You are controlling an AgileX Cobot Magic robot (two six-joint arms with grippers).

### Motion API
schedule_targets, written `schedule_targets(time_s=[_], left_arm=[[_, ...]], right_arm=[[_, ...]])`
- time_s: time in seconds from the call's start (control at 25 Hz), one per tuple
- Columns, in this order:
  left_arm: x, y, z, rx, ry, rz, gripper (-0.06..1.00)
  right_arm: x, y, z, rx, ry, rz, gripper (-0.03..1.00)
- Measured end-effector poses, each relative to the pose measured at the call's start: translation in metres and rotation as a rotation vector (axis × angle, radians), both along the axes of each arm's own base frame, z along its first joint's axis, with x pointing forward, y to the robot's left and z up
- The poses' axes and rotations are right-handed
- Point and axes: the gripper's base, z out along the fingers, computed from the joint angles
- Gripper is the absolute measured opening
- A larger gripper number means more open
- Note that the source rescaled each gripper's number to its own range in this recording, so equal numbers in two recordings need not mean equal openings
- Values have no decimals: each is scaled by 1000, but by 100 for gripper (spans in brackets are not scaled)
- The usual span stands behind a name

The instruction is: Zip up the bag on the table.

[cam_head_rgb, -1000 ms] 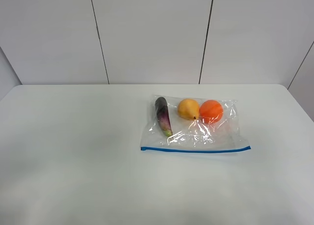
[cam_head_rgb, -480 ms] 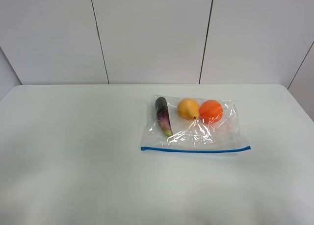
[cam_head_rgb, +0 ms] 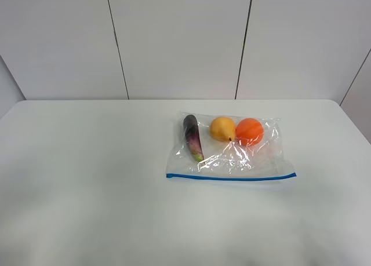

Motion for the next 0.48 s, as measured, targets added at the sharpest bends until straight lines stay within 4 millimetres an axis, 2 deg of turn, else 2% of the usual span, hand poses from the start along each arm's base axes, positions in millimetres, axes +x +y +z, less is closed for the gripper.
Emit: schedule_targets(time_s=[0.48], left_arm=[[0,0,0,0,0,0,100]], right_arm=[[1,0,0,-20,-2,10,100]])
